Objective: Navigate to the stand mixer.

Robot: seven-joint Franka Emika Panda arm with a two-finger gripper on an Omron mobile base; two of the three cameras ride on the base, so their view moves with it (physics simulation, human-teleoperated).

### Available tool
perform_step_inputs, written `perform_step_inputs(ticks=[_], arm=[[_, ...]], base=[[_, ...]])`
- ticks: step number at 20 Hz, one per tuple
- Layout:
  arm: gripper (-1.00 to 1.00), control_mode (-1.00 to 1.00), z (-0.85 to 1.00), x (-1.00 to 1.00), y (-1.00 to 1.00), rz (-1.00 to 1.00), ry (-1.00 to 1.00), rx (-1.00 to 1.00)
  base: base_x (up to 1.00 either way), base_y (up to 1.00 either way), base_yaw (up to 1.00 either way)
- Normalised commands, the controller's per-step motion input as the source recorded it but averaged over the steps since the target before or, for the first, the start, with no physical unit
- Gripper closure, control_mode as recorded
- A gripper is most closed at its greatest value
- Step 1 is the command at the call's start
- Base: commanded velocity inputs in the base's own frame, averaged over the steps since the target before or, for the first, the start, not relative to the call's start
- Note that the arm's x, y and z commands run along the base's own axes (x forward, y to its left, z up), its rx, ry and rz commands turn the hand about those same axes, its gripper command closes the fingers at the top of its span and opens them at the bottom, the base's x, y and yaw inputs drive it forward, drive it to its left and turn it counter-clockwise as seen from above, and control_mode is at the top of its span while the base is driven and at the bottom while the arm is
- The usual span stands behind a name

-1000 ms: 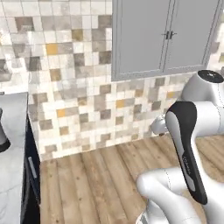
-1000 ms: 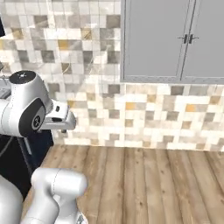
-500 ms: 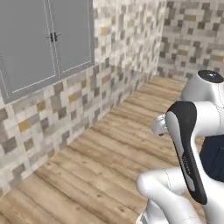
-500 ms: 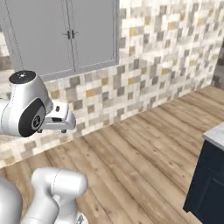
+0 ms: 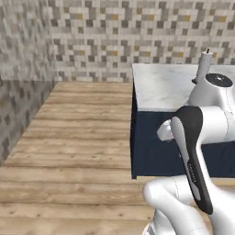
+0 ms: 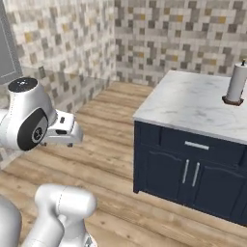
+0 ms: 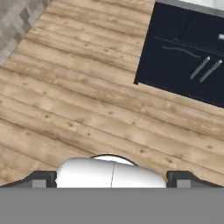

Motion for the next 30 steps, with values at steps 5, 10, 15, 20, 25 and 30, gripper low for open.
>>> perform_step_inputs(ticks=[5,10,15,20,25,30], arm=[[-1.0,1.0,0.0,0.0,0.0,0.0,0.0,0.0],[-1.0,1.0,0.0,0.0,0.0,0.0,0.0,0.0],[-1.0,1.0,0.0,0.0,0.0,0.0,0.0,0.0],[-1.0,1.0,0.0,0.0,0.0,0.0,0.0,0.0],[-1.0,1.0,0.0,0.0,0.0,0.0,0.0,0.0],[-1.0,1.0,0.0,0.0,0.0,0.0,0.0,0.0]], base=[[0.0,-1.0,-0.37],[0.01,-1.0,-0.09],[0.05,-1.0,0.0],[0.3,-1.0,0.0],[0.63,-1.0,0.0],[0.87,-0.95,0.0]])
